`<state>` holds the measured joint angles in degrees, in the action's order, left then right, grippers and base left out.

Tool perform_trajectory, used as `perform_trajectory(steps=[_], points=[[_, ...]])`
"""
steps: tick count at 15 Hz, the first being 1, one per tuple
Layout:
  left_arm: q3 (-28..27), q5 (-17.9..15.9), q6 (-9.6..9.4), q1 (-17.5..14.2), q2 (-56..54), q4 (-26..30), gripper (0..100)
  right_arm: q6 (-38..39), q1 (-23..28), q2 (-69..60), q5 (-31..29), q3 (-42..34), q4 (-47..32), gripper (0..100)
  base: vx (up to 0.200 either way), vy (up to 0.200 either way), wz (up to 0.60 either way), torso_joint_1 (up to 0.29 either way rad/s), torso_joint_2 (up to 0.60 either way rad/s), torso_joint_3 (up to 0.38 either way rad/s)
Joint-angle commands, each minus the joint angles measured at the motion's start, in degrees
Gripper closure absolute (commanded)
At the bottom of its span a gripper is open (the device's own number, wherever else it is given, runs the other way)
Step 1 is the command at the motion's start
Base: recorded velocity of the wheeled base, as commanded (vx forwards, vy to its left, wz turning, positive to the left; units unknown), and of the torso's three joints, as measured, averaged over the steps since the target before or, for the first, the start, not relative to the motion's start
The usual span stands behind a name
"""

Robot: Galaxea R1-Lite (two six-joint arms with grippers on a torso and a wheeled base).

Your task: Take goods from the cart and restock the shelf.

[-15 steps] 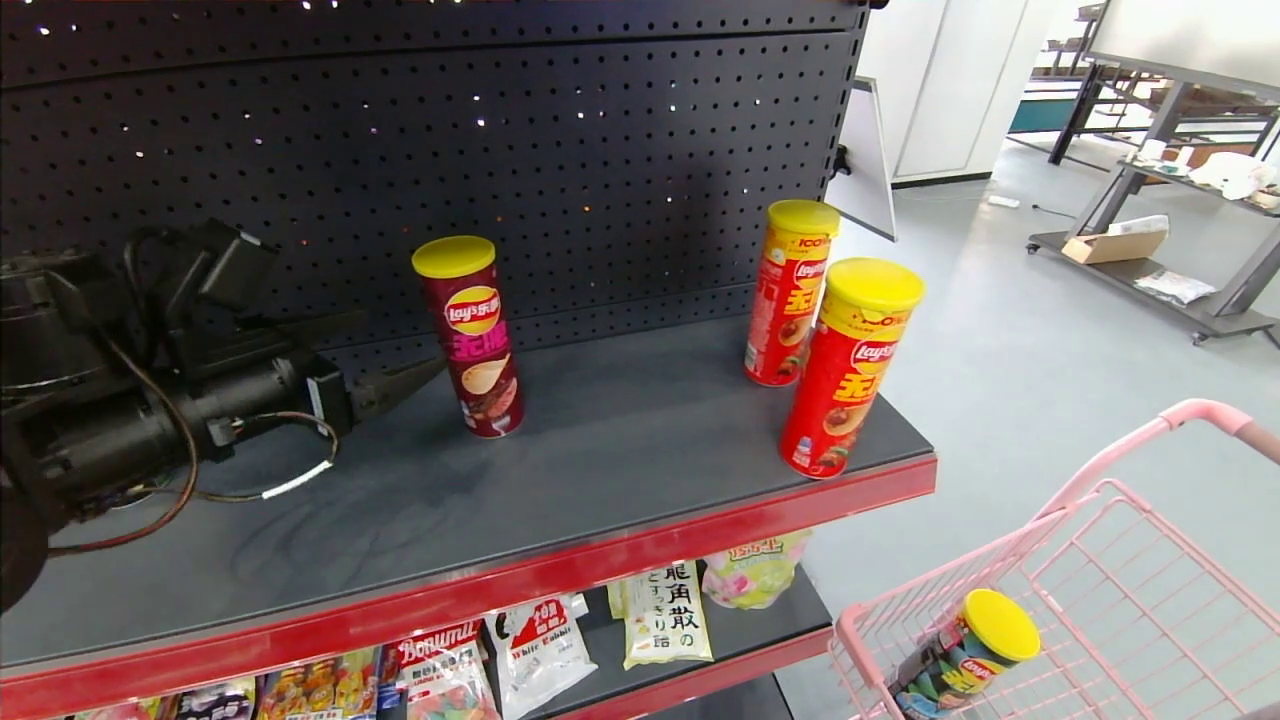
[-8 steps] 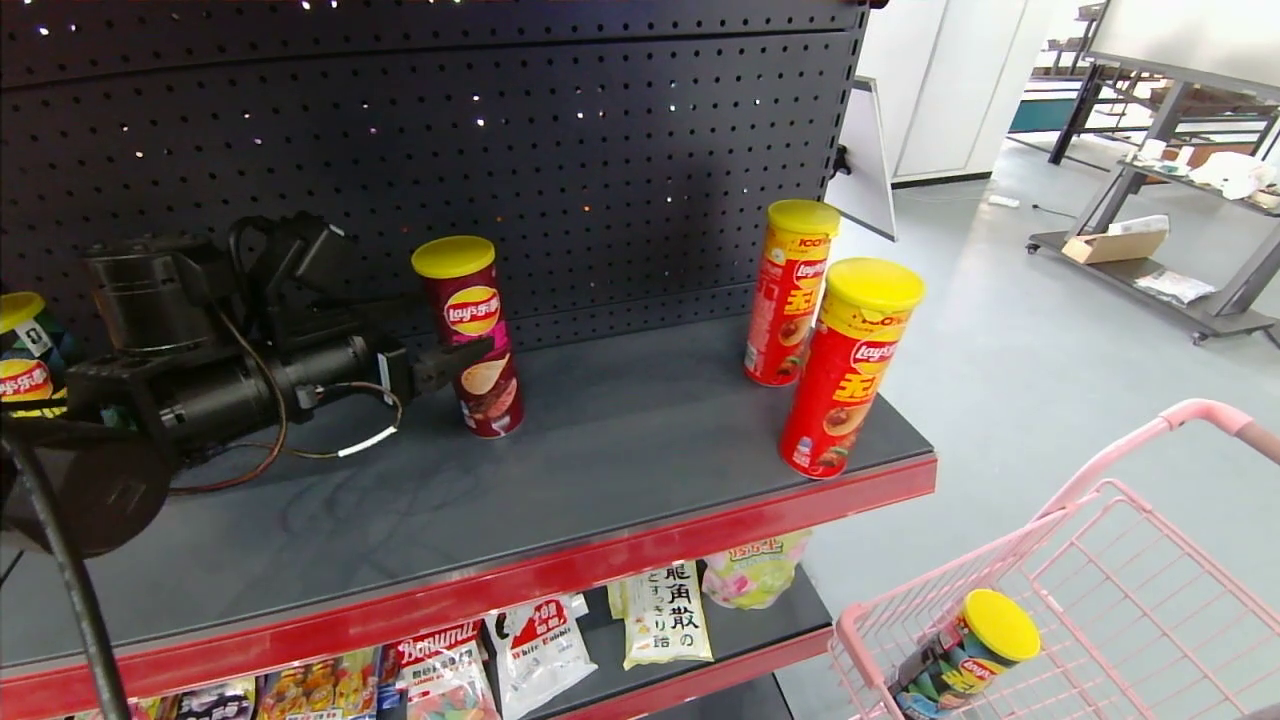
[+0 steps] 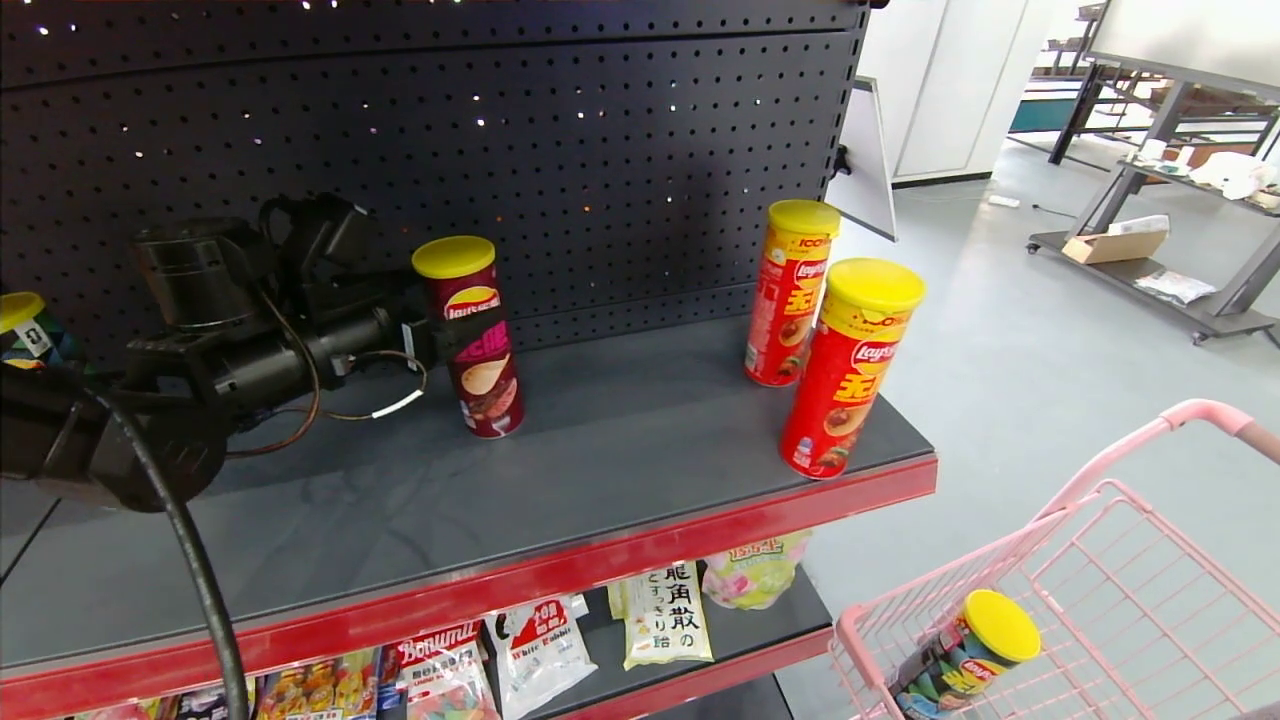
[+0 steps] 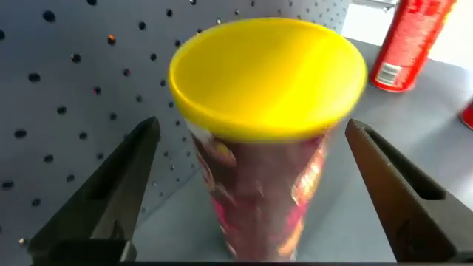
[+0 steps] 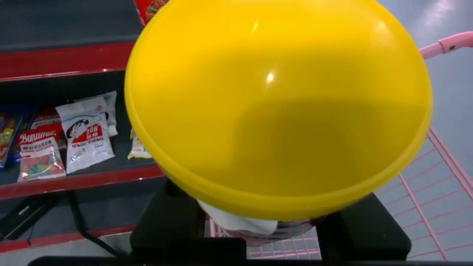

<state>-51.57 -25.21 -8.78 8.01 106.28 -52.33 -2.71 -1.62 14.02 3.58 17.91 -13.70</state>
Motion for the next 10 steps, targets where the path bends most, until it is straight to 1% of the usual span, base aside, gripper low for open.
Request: perform_trajectory(steps=[1,7,10], points=[[-2.1,0.2,-0.01,0.0,2.4,0.0,0,0.0,0.0,0.0,0.0,0.0,0.0,100,0.000,0.000,0.00,0.000,0.00,0.000],[-4.3,0.2,-0.01,0.7,5.3,-0.1,0,0.0,0.0,0.0,0.0,0.0,0.0,100,0.000,0.000,0.00,0.000,0.00,0.000],[-7.8,0.4,-0.01,1.1,7.3,-0.1,0,0.0,0.0,0.0,0.0,0.0,-0.1,100,0.000,0.000,0.00,0.000,0.00,0.000]])
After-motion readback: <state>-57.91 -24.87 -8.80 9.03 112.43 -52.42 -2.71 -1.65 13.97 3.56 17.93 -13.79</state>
